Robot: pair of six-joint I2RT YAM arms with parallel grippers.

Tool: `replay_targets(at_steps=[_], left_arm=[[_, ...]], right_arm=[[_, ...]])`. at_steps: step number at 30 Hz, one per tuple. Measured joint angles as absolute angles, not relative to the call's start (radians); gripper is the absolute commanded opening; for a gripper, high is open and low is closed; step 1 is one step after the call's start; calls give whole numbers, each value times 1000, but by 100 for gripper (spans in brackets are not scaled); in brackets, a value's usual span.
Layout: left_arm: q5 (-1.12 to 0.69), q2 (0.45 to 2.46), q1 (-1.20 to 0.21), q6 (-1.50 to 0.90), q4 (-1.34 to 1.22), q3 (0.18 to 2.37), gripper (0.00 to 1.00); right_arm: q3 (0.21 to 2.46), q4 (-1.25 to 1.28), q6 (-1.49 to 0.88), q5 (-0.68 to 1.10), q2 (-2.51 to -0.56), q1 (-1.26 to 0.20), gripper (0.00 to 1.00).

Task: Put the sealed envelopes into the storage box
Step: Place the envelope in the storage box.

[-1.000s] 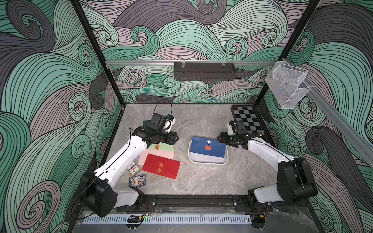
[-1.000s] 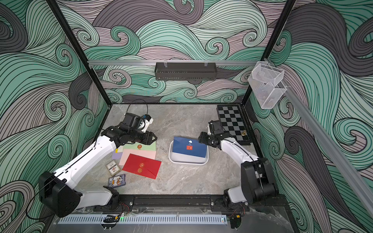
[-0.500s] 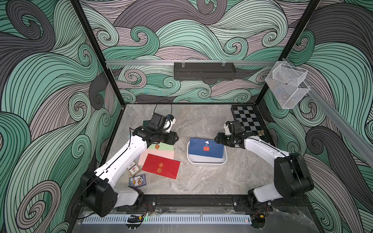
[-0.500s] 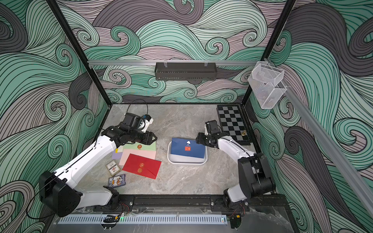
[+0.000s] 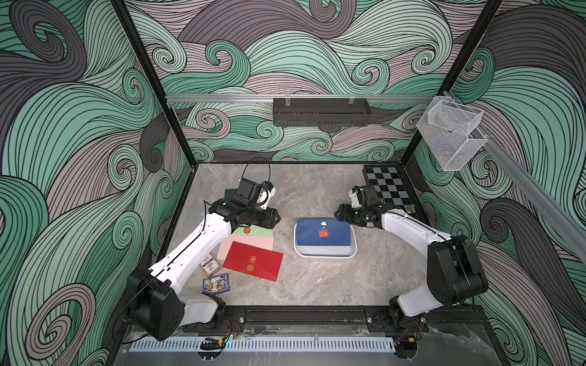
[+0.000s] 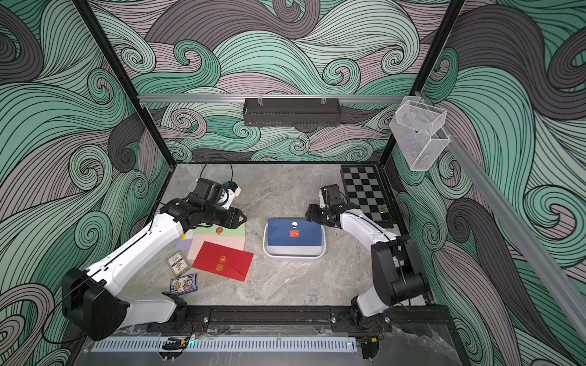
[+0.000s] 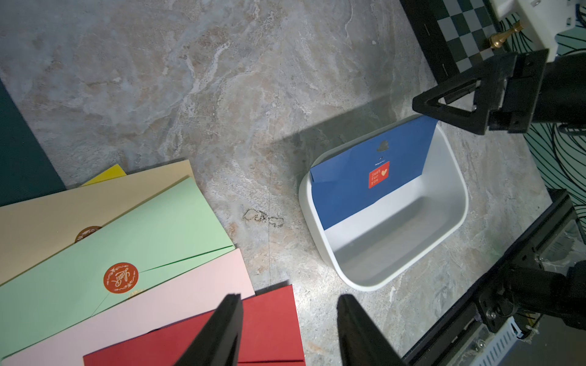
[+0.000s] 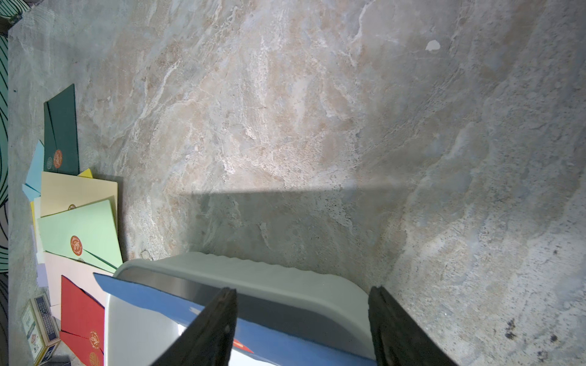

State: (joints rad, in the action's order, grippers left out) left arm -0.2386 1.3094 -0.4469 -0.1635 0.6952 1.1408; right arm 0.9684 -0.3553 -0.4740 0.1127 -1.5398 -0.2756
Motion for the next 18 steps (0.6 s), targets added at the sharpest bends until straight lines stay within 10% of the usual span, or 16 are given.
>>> replay_targets(at_steps=[18], left_arm=[[-123, 1579, -200, -473, 667, 1089, 52]], right_arm=[[1023, -385, -448, 160, -1450, -306, 74]])
